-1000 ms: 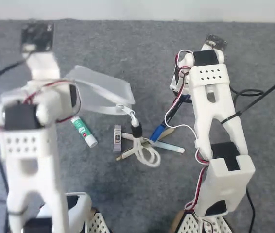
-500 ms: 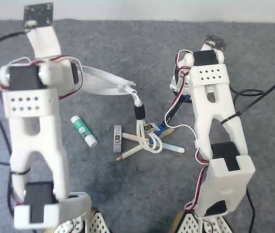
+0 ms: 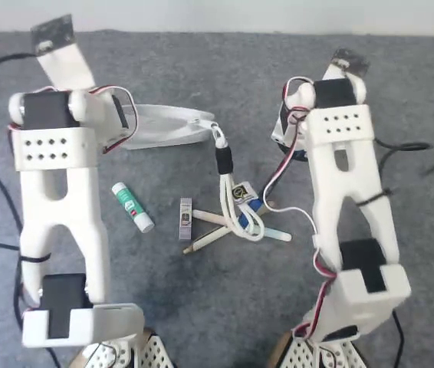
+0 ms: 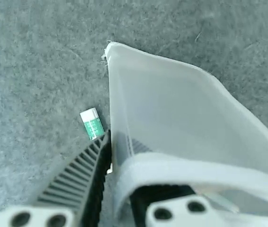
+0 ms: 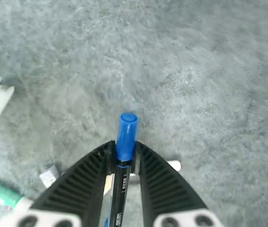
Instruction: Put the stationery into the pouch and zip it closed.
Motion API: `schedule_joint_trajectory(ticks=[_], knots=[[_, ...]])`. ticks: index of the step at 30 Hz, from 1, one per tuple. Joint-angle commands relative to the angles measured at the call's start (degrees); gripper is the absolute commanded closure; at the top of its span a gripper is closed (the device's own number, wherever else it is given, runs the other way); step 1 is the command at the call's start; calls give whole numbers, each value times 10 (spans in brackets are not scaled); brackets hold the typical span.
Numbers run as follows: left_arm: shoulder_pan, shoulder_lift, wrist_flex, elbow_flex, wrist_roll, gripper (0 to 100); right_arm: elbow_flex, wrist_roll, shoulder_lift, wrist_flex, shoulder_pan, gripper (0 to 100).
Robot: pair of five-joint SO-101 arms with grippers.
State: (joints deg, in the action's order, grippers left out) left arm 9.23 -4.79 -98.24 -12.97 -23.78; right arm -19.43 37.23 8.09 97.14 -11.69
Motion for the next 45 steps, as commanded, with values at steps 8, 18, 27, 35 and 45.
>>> schedule_joint_trajectory(ticks=[8, 18, 27, 35, 45], knots=[[17, -4, -14, -31, -14, 991, 16, -127, -157, 53, 2, 992], [14, -4, -14, -33, -14, 991, 91, -127, -286, 53, -45, 992], [14, -4, -14, -31, -14, 991, 129, -127, -384, 52, -81, 992], [14, -4, -16, -31, -14, 991, 120, -116, -433, 40, -82, 992], [14, 1, -17, -31, -14, 991, 116, 2, -530, -76, -124, 992]])
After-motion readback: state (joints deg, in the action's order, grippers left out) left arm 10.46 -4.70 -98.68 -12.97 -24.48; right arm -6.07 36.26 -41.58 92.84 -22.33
